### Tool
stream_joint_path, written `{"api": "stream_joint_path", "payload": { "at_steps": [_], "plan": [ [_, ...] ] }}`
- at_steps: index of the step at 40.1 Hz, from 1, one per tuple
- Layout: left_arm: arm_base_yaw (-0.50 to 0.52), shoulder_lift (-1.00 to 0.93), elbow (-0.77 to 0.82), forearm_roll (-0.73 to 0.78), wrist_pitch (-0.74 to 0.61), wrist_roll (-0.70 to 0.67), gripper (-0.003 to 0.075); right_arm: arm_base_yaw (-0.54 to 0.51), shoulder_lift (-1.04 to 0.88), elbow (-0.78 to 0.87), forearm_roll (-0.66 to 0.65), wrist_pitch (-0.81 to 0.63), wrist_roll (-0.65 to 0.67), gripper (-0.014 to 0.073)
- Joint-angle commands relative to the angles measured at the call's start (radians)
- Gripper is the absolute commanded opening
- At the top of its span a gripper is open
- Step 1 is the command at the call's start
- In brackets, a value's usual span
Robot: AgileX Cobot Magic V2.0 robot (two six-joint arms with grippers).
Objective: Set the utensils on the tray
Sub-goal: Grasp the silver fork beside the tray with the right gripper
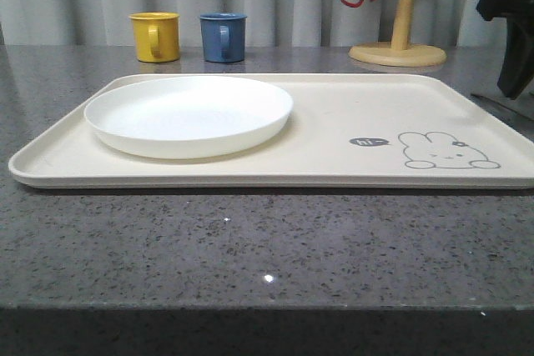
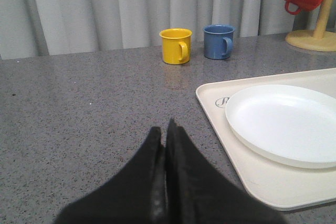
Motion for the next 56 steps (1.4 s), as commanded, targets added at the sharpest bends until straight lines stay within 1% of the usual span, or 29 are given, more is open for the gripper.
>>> {"api": "stream_joint_path", "payload": {
  "at_steps": [1,8,19,21,23,25,26,30,33,37,40,46,51,56],
  "plan": [
    [0.0,0.011,-0.027,-0.012,-0.073,-0.009,-0.0018,-0.001,-0.009,-0.043,0.004,-0.023,-0.007,0.0353],
    [0.0,0.011,-0.027,-0.012,-0.073,-0.009,-0.0018,-0.001,0.025,-0.043,0.004,-0.023,-0.007,0.0286],
    [0.0,0.011,-0.027,-0.012,-0.073,-0.009,-0.0018,-0.001,0.059,-0.043,0.004,0.002,-0.007,0.0284],
    [0.0,0.011,-0.027,-0.012,-0.073,-0.009,-0.0018,-0.001,0.059,-0.043,0.004,0.008,-0.007,0.0269],
    [0.0,0.011,-0.027,-0.012,-0.073,-0.009,-0.0018,-0.001,0.059,-0.043,0.004,0.014,-0.007,0.0234],
    [0.0,0.011,-0.027,-0.012,-0.073,-0.009,-0.0018,-0.001,0.059,-0.043,0.004,0.022,-0.007,0.0164],
    [0.0,0.011,-0.027,-0.012,-0.073,-0.009,-0.0018,-0.001,0.059,-0.043,0.004,0.026,-0.007,0.0144],
    [0.0,0.011,-0.027,-0.012,-0.073,-0.009,-0.0018,-0.001,0.059,-0.043,0.004,0.038,-0.007,-0.0002],
    [0.0,0.011,-0.027,-0.012,-0.073,-0.009,-0.0018,-0.001,0.059,-0.043,0.004,0.041,-0.007,-0.0076],
    [0.0,0.011,-0.027,-0.012,-0.073,-0.009,-0.0018,-0.001,0.059,-0.057,0.004,0.061,-0.007,-0.006],
    [0.0,0.011,-0.027,-0.012,-0.073,-0.009,-0.0018,-0.001,0.053,-0.089,0.004,0.113,-0.005,-0.006],
    [0.0,0.011,-0.027,-0.012,-0.073,-0.009,-0.0018,0.014,0.012,-0.168,0.002,0.216,0.102,-0.006],
    [0.0,0.011,-0.027,-0.012,-0.073,-0.009,-0.0018,0.085,-0.024,-0.231,-0.024,0.267,0.171,-0.006],
    [0.0,0.011,-0.027,-0.012,-0.073,-0.009,-0.0018,0.197,-0.026,-0.297,-0.092,0.319,0.27,-0.006]
  ]
}}
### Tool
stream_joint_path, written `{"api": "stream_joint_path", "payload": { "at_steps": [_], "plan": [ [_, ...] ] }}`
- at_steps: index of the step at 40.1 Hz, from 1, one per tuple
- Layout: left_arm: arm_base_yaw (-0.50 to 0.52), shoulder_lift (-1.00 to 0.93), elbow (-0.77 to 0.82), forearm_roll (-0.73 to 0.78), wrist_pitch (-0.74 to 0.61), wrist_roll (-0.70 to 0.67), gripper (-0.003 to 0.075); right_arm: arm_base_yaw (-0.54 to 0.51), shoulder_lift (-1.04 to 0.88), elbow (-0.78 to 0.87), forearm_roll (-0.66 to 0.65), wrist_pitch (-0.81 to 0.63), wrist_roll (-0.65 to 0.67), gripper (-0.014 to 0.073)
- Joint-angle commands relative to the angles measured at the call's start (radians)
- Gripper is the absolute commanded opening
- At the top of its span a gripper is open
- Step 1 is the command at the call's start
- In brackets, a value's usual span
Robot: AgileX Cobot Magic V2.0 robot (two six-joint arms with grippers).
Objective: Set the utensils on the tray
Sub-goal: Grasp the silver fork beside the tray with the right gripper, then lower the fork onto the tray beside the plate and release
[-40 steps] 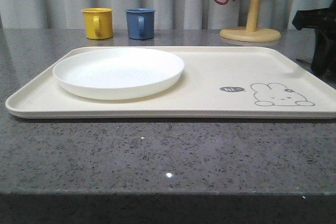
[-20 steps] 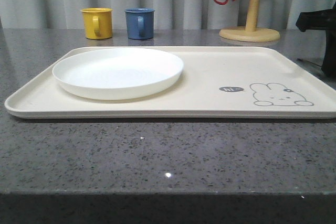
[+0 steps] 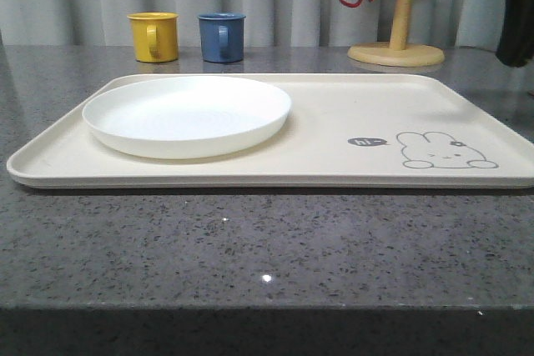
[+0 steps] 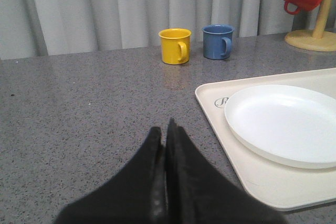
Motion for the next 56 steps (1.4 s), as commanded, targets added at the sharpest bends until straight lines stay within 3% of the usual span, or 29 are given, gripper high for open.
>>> {"api": "stream_joint_path", "payload": {
  "at_steps": [1,7,14,30,45,56],
  "plan": [
    [0.0,0.011,-0.027,-0.012,-0.073,-0.009,-0.0018,0.101,-0.044,-0.085,-0.06,0.026,0.094,-0.006],
    [0.0,0.011,-0.027,-0.012,-0.073,-0.009,-0.0018,0.246,-0.014,-0.146,-0.123,0.036,0.223,-0.006],
    [0.0,0.011,-0.027,-0.012,-0.073,-0.009,-0.0018,0.333,0.067,-0.204,-0.126,0.01,0.319,-0.006],
    [0.0,0.011,-0.027,-0.012,-0.073,-0.009,-0.0018,0.342,0.211,-0.226,-0.036,-0.053,0.363,-0.006],
    [0.0,0.011,-0.027,-0.012,-0.073,-0.009,-0.0018,0.342,0.242,-0.226,-0.057,-0.084,0.363,-0.0053],
    [0.0,0.011,-0.027,-0.012,-0.073,-0.009,-0.0018,0.342,0.242,-0.226,-0.047,-0.058,0.363,0.0146]
  ]
}}
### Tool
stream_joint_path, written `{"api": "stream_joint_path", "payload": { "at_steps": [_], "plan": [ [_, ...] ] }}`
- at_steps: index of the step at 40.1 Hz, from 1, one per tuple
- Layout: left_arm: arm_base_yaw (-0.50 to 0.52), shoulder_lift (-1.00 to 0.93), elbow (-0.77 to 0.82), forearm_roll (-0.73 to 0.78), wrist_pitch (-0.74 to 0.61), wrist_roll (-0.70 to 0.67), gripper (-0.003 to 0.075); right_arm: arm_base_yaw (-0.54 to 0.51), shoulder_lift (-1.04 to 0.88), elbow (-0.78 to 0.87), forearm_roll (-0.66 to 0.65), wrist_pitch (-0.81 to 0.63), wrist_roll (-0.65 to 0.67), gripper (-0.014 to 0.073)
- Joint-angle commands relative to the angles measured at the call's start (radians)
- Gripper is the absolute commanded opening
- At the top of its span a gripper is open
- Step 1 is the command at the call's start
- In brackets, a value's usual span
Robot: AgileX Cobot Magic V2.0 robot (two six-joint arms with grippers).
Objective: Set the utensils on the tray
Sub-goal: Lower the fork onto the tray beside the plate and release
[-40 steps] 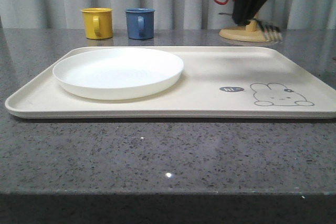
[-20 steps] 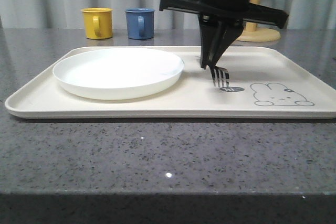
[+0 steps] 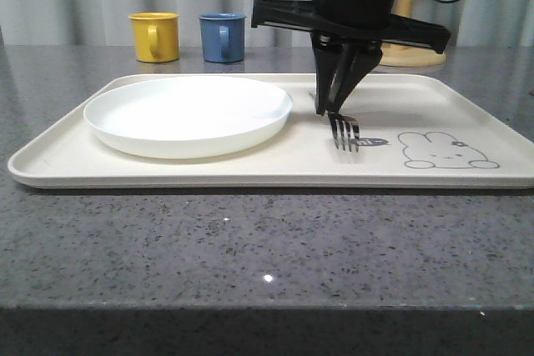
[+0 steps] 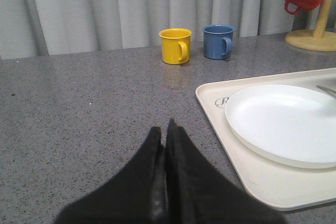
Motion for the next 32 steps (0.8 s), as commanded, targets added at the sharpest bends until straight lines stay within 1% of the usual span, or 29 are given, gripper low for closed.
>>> {"api": "stream_joint_path", "payload": {
  "at_steps": [1,9,13,17,22,24,25,28,32],
  "plan": [
    [0.0,0.011,-0.027,-0.012,-0.073,-0.009,-0.0018,0.001,-0.046,-0.033,-0.002,-0.01,-0.003,0.016],
    [0.0,0.011,-0.027,-0.012,-0.073,-0.009,-0.0018,0.001,-0.046,-0.033,0.007,0.0,0.001,0.0295],
    [0.0,0.011,-0.027,-0.012,-0.073,-0.009,-0.0018,-0.001,-0.047,-0.046,0.0,0.031,0.001,0.0343],
    [0.0,0.011,-0.027,-0.012,-0.073,-0.009,-0.0018,-0.007,-0.047,-0.092,-0.05,0.105,0.001,0.0344],
    [0.0,0.011,-0.027,-0.012,-0.073,-0.009,-0.0018,-0.015,-0.047,-0.187,-0.142,0.251,0.001,0.0337],
    [0.0,0.011,-0.027,-0.012,-0.073,-0.009,-0.0018,-0.015,-0.047,-0.237,-0.196,0.308,-0.013,0.0337],
    [0.0,0.011,-0.027,-0.012,-0.073,-0.009,-0.0018,-0.015,-0.052,-0.247,-0.208,0.307,-0.031,0.0337],
    [0.0,0.011,-0.027,-0.012,-0.073,-0.009,-0.0018,-0.023,-0.074,-0.265,-0.203,0.306,-0.089,0.0337],
    [0.0,0.011,-0.027,-0.012,-0.073,-0.009,-0.0018,-0.058,-0.101,-0.263,-0.151,0.308,-0.167,0.0337]
  ]
}}
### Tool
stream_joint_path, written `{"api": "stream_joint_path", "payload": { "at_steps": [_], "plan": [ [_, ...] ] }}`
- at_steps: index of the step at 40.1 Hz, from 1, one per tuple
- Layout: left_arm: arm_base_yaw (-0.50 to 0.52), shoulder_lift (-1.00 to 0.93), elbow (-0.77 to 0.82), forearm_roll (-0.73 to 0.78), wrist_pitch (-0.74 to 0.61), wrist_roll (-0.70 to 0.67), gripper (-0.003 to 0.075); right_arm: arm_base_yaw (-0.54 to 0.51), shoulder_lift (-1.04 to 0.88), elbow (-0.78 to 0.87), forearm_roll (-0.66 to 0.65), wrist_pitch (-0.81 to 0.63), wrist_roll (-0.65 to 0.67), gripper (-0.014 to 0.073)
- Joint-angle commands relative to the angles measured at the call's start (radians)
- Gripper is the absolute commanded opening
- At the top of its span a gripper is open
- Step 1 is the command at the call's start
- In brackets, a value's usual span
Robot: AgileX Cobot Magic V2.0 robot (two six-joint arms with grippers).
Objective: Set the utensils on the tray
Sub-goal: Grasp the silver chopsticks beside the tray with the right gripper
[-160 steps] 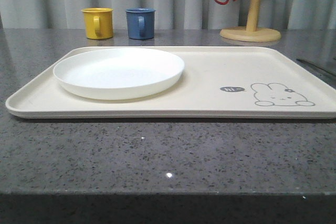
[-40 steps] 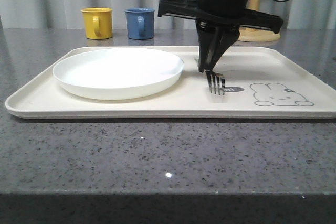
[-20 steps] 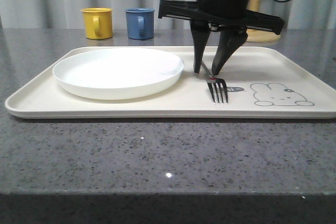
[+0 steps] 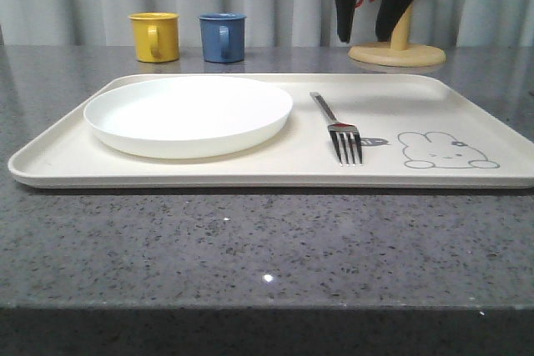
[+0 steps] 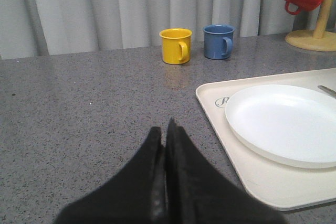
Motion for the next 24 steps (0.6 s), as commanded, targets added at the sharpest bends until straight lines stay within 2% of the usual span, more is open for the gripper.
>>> {"api": "stream_joint_path", "payload": {
  "at_steps": [1,14,24],
  "plan": [
    [0.0,0.011,-0.027,-0.012,-0.073,-0.009,-0.0018,-0.046,-0.09,-0.031,0.026,0.113,-0.099,0.0337],
    [0.0,0.011,-0.027,-0.012,-0.073,-0.009,-0.0018,-0.319,-0.279,0.206,0.046,0.11,-0.257,0.0339],
    [0.0,0.011,-0.027,-0.012,-0.073,-0.009,-0.0018,-0.528,-0.306,0.359,0.076,0.079,-0.343,0.0339]
  ]
}}
